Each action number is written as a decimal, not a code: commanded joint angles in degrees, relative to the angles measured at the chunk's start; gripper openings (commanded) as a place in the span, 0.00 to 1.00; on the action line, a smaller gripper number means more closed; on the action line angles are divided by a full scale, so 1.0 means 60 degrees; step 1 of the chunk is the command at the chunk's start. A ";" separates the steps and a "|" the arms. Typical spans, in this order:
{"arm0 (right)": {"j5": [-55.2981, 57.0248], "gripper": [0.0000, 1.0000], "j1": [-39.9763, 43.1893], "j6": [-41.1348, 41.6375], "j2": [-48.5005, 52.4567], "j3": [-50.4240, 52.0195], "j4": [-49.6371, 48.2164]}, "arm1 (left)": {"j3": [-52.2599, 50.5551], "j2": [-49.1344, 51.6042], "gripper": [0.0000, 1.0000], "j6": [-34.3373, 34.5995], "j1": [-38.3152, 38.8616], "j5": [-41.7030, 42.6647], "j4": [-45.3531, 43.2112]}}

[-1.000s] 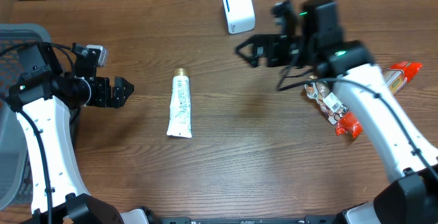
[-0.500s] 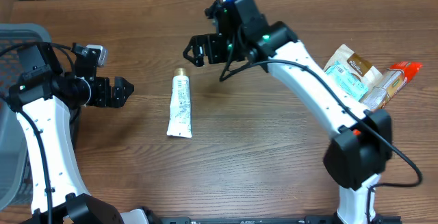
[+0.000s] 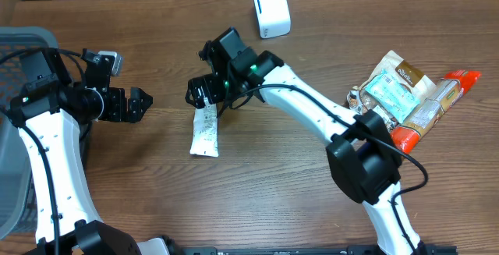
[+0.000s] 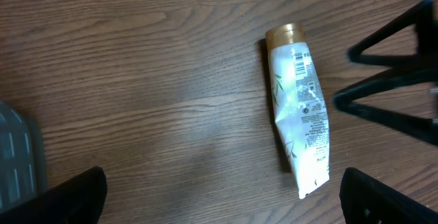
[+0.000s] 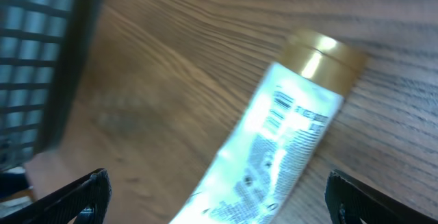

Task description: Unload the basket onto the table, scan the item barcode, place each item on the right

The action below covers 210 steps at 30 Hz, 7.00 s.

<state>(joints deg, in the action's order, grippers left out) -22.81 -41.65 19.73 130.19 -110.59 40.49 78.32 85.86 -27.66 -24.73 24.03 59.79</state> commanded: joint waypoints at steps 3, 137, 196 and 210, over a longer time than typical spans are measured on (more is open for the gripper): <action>0.0448 1.00 0.0040 0.0368 0.0419 -0.0153 -0.0055 | 0.0007 0.0047 1.00 -0.0175 0.0080 0.0142 -0.0011; 0.5191 0.04 0.1268 -0.0160 -0.2798 0.3730 0.3195 | 0.0007 0.0047 1.00 -0.0175 0.0080 0.0142 -0.0015; -0.0295 0.04 0.1920 -0.3876 -0.1872 0.3242 0.3340 | 0.0007 0.0047 0.99 -0.0175 0.0080 0.0142 -0.0015; -0.5635 0.04 0.3712 -0.4557 -0.4335 0.1843 0.3115 | 0.0007 0.0047 1.00 -0.0175 0.0080 0.0142 -0.0018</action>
<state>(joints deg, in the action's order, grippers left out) -45.08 -21.71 -4.38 112.20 -96.27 60.64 78.32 85.86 -27.66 -24.73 24.03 59.79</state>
